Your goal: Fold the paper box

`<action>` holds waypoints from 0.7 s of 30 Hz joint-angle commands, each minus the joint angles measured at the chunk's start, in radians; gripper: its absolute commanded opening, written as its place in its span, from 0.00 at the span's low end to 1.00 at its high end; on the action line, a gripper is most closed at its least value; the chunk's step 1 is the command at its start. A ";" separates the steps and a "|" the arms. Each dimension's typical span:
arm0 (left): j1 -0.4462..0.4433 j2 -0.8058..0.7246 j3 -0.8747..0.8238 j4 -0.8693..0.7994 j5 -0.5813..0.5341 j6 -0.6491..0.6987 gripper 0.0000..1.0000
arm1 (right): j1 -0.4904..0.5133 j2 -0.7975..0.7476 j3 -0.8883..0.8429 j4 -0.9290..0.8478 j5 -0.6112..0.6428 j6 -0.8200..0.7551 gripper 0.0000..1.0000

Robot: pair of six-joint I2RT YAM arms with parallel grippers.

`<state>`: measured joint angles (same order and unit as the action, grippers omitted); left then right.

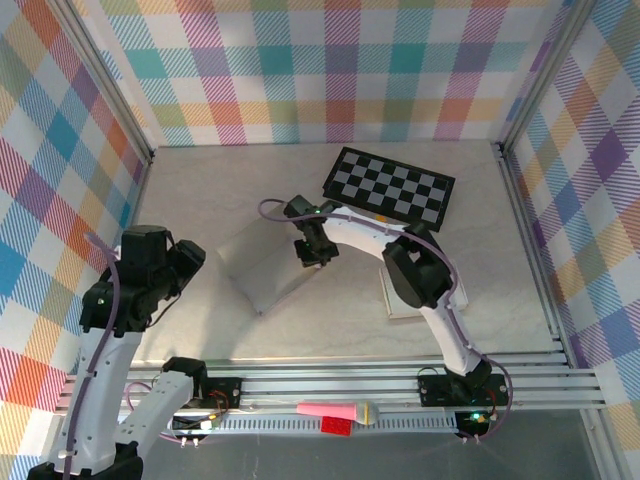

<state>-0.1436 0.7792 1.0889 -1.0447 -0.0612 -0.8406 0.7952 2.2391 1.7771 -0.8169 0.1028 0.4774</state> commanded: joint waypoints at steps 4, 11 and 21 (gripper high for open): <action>-0.010 0.052 -0.048 0.085 0.085 0.069 0.52 | -0.028 -0.128 -0.134 -0.085 0.050 0.299 0.24; -0.009 0.209 -0.037 0.149 0.227 0.225 0.56 | -0.030 -0.198 -0.137 -0.075 0.052 0.303 0.39; -0.009 0.394 0.107 0.092 0.309 0.490 0.59 | -0.063 -0.371 -0.150 -0.022 0.009 0.014 0.55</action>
<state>-0.1436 1.1679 1.1400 -0.9215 0.2073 -0.4728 0.7521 1.9285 1.6314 -0.8635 0.1425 0.6407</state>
